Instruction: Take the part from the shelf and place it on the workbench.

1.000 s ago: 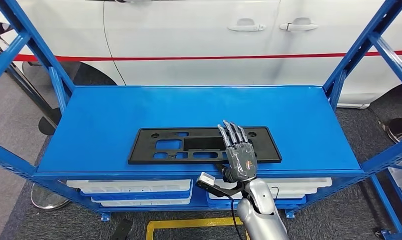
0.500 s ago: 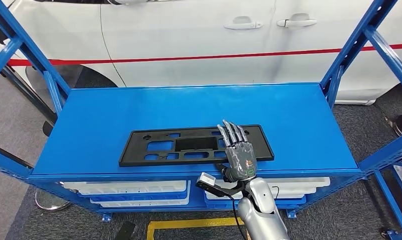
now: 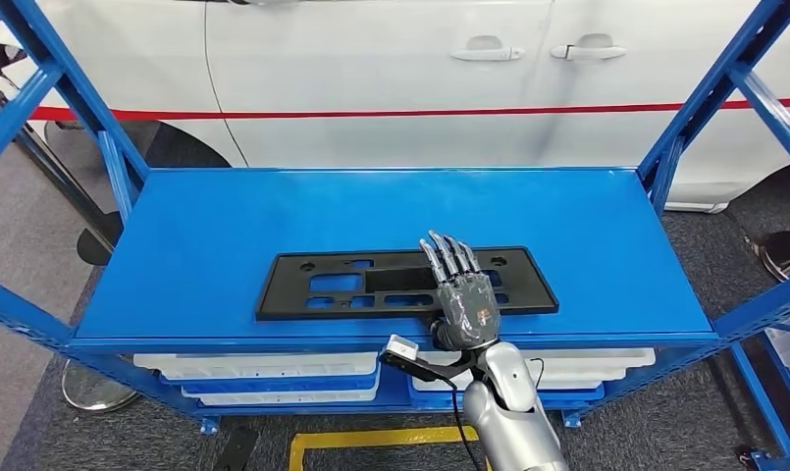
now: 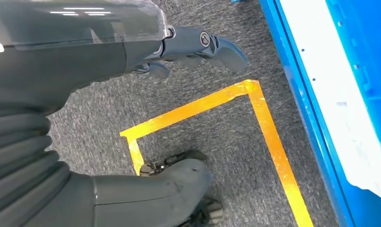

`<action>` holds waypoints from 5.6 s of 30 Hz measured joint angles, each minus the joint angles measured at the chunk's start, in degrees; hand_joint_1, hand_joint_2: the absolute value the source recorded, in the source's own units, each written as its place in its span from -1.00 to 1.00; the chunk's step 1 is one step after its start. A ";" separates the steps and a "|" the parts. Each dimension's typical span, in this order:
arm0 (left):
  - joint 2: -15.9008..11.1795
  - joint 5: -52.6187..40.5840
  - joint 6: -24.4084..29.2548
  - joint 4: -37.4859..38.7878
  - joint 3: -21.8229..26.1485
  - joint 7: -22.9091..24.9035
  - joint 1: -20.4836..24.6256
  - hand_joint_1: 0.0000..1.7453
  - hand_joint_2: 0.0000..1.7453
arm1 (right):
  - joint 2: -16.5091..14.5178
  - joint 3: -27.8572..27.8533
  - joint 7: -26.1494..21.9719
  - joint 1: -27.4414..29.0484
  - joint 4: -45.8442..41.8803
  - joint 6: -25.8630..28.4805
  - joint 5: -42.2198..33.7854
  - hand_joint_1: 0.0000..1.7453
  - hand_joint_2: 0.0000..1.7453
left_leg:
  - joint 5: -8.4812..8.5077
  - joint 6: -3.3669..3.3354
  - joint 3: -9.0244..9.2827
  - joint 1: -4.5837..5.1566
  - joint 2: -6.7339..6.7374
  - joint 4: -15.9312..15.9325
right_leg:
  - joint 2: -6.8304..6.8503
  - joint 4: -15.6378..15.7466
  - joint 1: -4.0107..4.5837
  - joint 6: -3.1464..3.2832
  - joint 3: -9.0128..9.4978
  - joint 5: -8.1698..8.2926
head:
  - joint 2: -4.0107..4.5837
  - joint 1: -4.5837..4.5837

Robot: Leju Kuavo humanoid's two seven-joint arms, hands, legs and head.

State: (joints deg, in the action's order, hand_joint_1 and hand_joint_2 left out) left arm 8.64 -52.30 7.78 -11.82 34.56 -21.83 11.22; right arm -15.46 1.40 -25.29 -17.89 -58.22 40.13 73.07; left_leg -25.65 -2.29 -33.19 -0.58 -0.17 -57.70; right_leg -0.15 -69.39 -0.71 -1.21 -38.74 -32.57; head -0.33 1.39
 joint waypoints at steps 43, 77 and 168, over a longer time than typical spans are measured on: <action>0.33 2.95 7.98 -0.01 4.20 -1.71 1.00 -1.00 -1.00 | 2.03 11.68 4.25 -3.83 -18.75 0.04 -8.88 1.00 1.00 | -2.65 2.29 -1.60 0.10 -0.08 -3.70 | 0.02 9.96 0.03 2.18 3.90 6.22 | 0.00 0.03; 1.29 0.73 1.66 0.00 3.98 2.70 -0.23 -1.00 -1.00 | 4.66 28.20 5.62 -9.23 -21.78 -0.02 -12.05 1.00 1.00 | -7.71 3.15 -7.02 -0.18 -0.18 -14.84 | -0.08 9.83 0.05 2.72 3.28 6.47 | 0.00 0.04; 2.63 -0.60 -0.87 0.00 4.66 7.07 -0.73 -1.00 -1.00 | 7.02 32.25 8.75 -5.70 -25.67 -0.11 -21.06 1.00 1.00 | -7.04 3.37 -8.30 -0.04 0.52 -13.40 | 0.52 10.77 0.35 3.28 5.02 6.27 | 0.00 0.04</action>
State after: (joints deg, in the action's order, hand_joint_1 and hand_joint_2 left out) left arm 11.27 -52.90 6.91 -11.82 39.21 -14.76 10.50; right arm -8.44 33.66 -16.54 -23.59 -83.89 40.02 52.00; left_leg -32.69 1.07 -41.49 -0.62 0.35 -71.11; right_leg 0.36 -58.62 -0.36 2.07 -33.72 -26.30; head -0.33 1.43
